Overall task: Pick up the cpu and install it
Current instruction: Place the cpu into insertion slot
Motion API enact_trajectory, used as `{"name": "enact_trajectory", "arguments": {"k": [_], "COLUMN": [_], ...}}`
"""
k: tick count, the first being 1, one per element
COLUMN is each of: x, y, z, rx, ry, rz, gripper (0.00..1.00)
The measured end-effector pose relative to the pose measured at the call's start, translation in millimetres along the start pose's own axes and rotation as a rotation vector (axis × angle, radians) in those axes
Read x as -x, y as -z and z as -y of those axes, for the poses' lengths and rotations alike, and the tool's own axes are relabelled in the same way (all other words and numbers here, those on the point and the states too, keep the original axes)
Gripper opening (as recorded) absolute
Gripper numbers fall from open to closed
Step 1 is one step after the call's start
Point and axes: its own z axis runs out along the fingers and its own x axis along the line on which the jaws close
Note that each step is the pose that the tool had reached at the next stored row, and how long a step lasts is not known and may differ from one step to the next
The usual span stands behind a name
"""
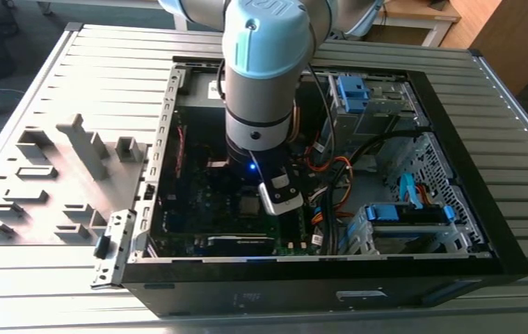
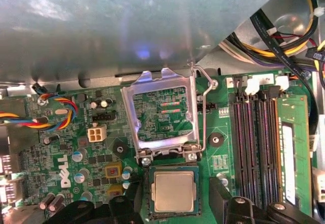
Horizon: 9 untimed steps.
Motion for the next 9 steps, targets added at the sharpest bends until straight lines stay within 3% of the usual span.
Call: {"name": "enact_trajectory", "arguments": {"k": [9], "x": [-1.0], "y": [0.2], "z": [0.2], "rx": [-0.0001], "ry": [0.000], "rz": [0.0011], "gripper": [0.64]}}
